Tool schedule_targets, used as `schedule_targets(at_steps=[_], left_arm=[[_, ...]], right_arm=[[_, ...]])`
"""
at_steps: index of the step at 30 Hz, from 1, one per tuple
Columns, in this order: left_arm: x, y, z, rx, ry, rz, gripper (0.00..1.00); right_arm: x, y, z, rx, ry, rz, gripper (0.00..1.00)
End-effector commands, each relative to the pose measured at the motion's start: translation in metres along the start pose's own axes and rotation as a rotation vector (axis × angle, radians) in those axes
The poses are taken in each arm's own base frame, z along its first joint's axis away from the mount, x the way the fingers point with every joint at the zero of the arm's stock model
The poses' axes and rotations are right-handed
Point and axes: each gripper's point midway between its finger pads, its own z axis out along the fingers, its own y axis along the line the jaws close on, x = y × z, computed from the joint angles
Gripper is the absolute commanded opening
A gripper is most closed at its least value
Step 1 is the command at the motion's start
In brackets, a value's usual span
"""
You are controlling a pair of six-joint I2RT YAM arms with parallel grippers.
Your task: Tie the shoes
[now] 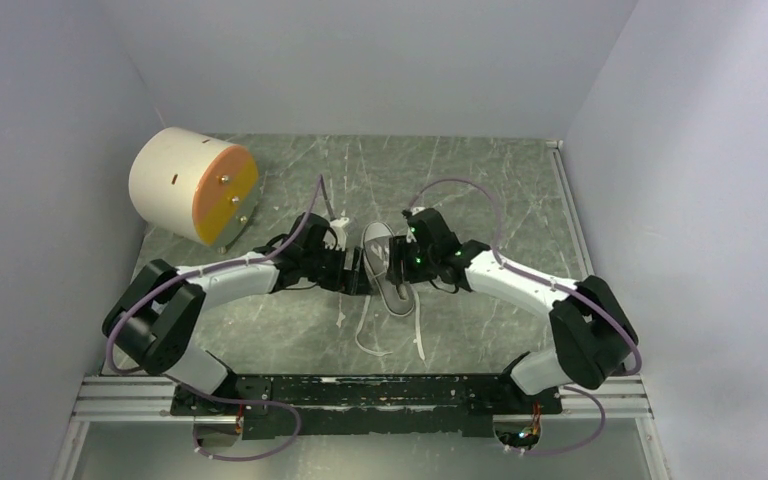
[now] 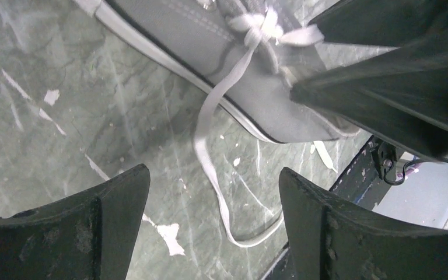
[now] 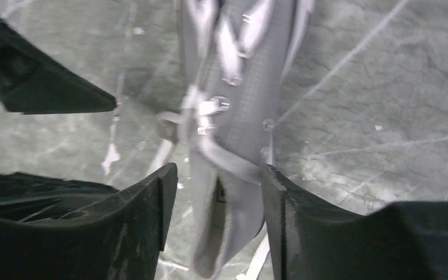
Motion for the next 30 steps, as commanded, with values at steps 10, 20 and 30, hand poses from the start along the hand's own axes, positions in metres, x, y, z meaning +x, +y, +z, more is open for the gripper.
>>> schedule_targets(at_steps=[10, 20, 30], left_arm=[[0.002, -0.031, -0.048, 0.019, 0.074, -0.05, 0.88], [-0.002, -0.025, -0.015, 0.048, 0.105, -0.095, 0.8], [-0.001, -0.006, 0.015, 0.029, 0.147, -0.054, 0.65]], right_arm=[[-0.001, -0.01, -0.043, -0.086, 0.102, 0.123, 0.71], [0.044, 0.003, -0.032, -0.234, 0.192, 0.156, 0.52], [0.02, -0.019, -0.043, -0.099, 0.159, 0.148, 0.52]])
